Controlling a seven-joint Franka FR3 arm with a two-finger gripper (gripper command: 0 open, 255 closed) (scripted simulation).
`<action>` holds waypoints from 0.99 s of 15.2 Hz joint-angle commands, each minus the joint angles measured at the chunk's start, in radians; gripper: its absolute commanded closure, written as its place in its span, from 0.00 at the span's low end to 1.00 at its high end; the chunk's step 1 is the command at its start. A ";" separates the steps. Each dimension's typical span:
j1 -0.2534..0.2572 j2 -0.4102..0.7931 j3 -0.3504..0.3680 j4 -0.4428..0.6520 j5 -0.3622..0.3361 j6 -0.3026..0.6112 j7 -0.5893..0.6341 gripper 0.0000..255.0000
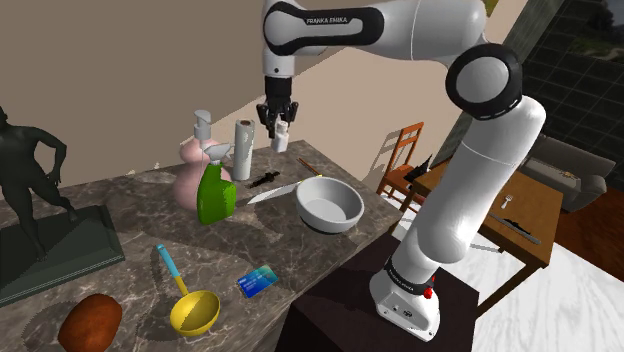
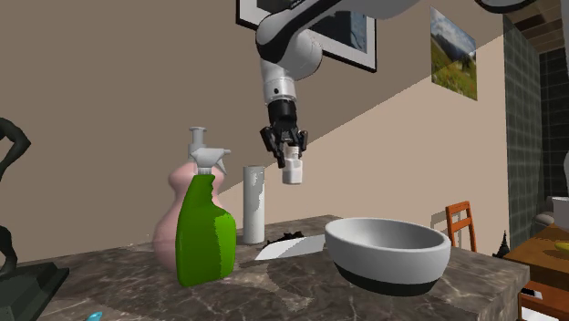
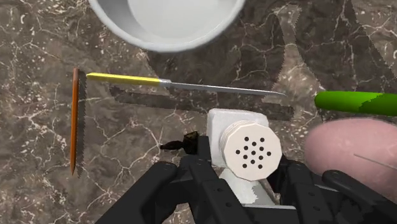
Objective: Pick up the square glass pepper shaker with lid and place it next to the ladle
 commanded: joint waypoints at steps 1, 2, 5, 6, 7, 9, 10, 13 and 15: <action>0.019 -0.057 0.017 -0.075 0.006 0.019 0.035 1.00; 0.028 -0.081 0.027 -0.103 0.011 0.024 0.053 1.00; 0.057 -0.149 0.058 -0.182 0.027 0.038 0.109 1.00; 0.067 -0.170 0.069 -0.205 0.033 0.042 0.128 1.00; 0.076 -0.191 0.081 -0.228 0.040 0.046 0.147 1.00; 0.096 -0.229 0.105 -0.269 0.055 0.052 0.185 1.00; 0.106 -0.247 0.117 -0.288 0.063 0.055 0.205 1.00; 0.137 -0.297 0.156 -0.338 0.091 0.062 0.264 1.00; 0.158 -0.326 0.183 -0.365 0.111 0.066 0.305 1.00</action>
